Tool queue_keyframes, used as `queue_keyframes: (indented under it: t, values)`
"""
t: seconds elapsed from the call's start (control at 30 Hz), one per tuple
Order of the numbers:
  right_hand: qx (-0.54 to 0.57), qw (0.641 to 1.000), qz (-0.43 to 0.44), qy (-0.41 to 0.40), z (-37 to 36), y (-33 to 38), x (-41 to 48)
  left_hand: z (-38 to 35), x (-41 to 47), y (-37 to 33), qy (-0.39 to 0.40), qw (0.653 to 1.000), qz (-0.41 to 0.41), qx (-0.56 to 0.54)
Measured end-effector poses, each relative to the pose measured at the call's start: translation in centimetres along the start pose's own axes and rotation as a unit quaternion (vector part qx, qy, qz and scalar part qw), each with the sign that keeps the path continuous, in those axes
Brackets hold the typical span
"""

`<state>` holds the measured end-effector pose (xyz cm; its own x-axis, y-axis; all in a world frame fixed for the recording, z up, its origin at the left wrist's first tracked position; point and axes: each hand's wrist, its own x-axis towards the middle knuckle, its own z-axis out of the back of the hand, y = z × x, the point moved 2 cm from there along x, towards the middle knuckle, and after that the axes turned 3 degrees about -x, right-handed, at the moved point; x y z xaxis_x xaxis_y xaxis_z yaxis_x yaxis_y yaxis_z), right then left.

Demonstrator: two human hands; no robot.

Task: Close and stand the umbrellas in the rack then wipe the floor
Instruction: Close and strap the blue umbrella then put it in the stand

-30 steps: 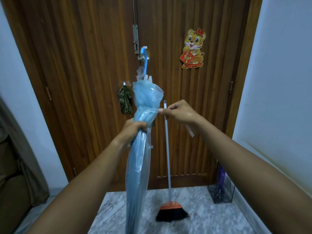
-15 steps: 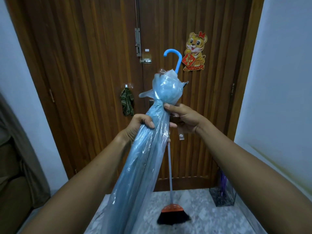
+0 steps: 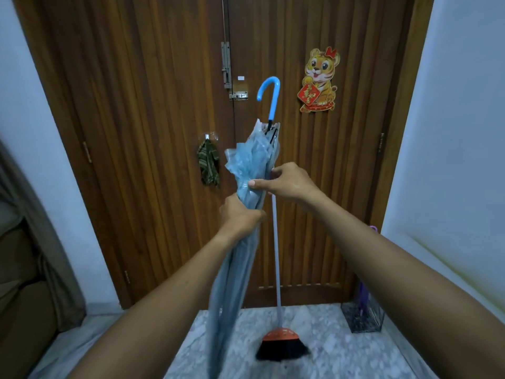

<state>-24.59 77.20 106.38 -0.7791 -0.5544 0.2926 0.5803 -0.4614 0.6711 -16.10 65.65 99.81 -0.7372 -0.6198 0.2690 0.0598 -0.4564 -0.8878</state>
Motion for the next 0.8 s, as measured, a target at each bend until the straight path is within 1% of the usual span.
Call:
queue_keyframes:
  t: [0.07, 0.13, 0.2, 0.27, 0.4, 0.47, 0.53, 0.63, 0.7, 0.8]
  values:
    - [0.007, 1.000, -0.003, 0.003, 0.7, -0.2, -0.2, 0.7, 0.3, 0.3, -0.011, 1.000, 0.016, 0.015]
    - [0.063, 0.998, 0.011, 0.015, 1.1, -0.4, -0.5, 1.3, 0.9, 0.8, -0.018, 0.999, 0.043, 0.010]
    - [0.102, 0.994, 0.024, 0.036, 1.0, -0.5, -1.0, 1.8, 1.5, 1.2, -0.015, 0.995, 0.077, -0.054]
    - [0.117, 0.992, 0.035, 0.039, 0.6, -0.7, -1.1, 2.2, 1.8, 0.8, -0.009, 0.988, 0.092, -0.120]
    - [0.122, 0.991, 0.045, 0.018, 0.4, -1.3, -0.6, 2.8, 1.8, -0.1, 0.055, 0.974, 0.091, -0.199]
    - [0.139, 0.989, 0.047, 0.018, 0.6, -1.7, -0.5, 2.9, 1.5, -0.3, 0.114, 0.960, 0.088, -0.240]
    - [0.174, 0.983, 0.052, 0.037, 0.8, -1.8, -0.8, 2.8, 1.0, -0.5, 0.182, 0.933, 0.092, -0.297]
    - [0.220, 0.971, 0.039, 0.087, 0.9, -1.7, -1.1, 2.6, 0.0, -1.1, 0.277, 0.878, 0.120, -0.370]
    - [0.241, 0.963, 0.033, 0.119, 0.9, -1.6, -0.9, 2.6, -0.5, -1.5, 0.340, 0.844, 0.141, -0.390]
    - [0.295, 0.939, 0.020, 0.175, 0.9, -1.3, -1.4, 2.7, -0.8, -2.0, 0.433, 0.786, 0.128, -0.421]
